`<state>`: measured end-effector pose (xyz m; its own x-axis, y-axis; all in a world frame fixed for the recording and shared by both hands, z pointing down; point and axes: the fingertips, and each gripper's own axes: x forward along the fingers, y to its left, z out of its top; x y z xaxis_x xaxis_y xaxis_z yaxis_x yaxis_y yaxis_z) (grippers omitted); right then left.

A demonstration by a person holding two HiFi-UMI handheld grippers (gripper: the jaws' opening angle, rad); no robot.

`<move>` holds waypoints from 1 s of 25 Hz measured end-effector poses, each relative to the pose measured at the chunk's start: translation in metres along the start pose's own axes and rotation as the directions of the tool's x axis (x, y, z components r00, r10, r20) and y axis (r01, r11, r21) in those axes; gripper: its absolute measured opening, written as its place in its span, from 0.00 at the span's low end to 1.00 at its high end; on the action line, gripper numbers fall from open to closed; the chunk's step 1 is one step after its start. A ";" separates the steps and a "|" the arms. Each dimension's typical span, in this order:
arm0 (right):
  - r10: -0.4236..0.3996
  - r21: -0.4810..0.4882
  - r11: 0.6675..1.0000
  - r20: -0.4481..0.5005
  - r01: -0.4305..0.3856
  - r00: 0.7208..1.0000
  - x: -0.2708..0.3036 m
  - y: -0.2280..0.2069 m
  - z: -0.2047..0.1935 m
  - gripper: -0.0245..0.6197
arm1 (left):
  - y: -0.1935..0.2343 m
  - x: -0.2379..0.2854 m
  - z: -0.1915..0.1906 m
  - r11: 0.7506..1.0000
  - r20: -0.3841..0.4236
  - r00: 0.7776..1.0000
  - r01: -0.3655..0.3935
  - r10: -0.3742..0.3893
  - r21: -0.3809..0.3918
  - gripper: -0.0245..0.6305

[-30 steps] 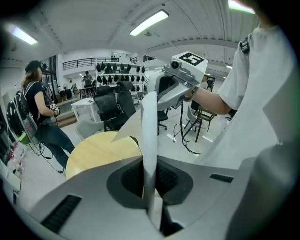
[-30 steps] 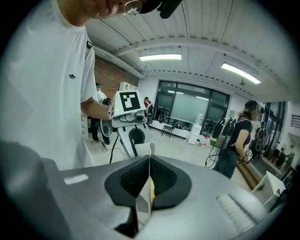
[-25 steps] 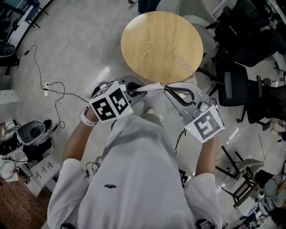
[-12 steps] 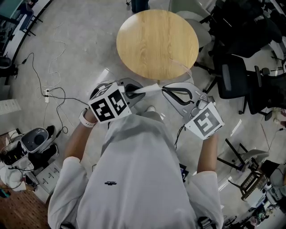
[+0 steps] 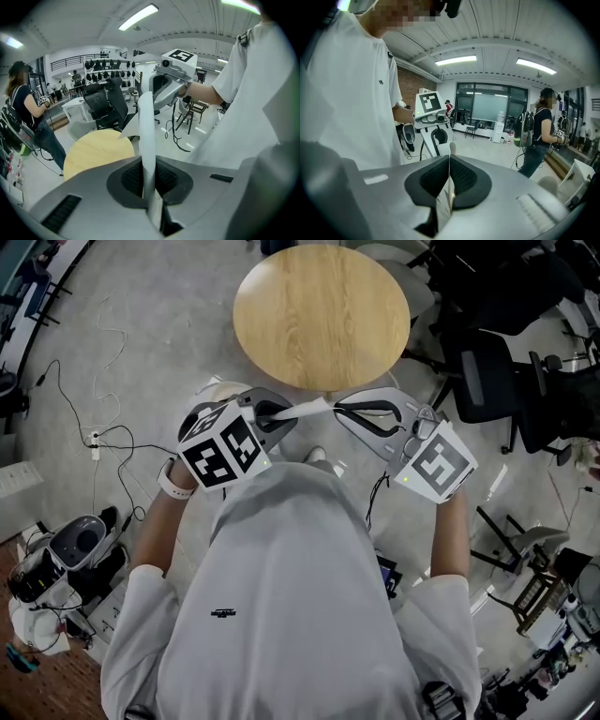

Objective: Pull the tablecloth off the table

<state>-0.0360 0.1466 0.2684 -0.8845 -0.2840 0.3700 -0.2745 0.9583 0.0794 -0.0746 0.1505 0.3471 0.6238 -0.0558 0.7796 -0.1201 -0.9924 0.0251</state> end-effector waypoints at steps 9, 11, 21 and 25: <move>-0.004 0.027 1.000 -0.002 0.004 1.000 0.008 0.011 -0.002 0.06 | -0.003 -0.003 -0.011 1.000 0.004 1.000 0.013 -0.013 -0.005 0.05; 0.006 0.030 1.000 -0.018 -0.005 1.000 0.013 0.012 -0.002 0.06 | -0.001 -0.005 -0.015 1.000 0.005 1.000 0.024 -0.023 -0.005 0.05; 0.024 0.030 0.999 -0.042 -0.023 0.999 0.014 0.014 -0.001 0.06 | -0.001 -0.005 -0.016 0.997 0.002 0.997 0.072 -0.072 0.013 0.05; 0.022 0.035 0.999 -0.059 -0.020 0.998 0.012 0.015 -0.002 0.06 | -0.003 -0.004 -0.014 0.996 -0.007 0.996 0.088 -0.088 0.033 0.05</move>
<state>-0.0502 0.1571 0.2757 -0.8665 -0.2607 0.4258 -0.2702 0.9620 0.0392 -0.0880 0.1556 0.3528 0.6267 0.0324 0.7786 -0.0389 -0.9966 0.0728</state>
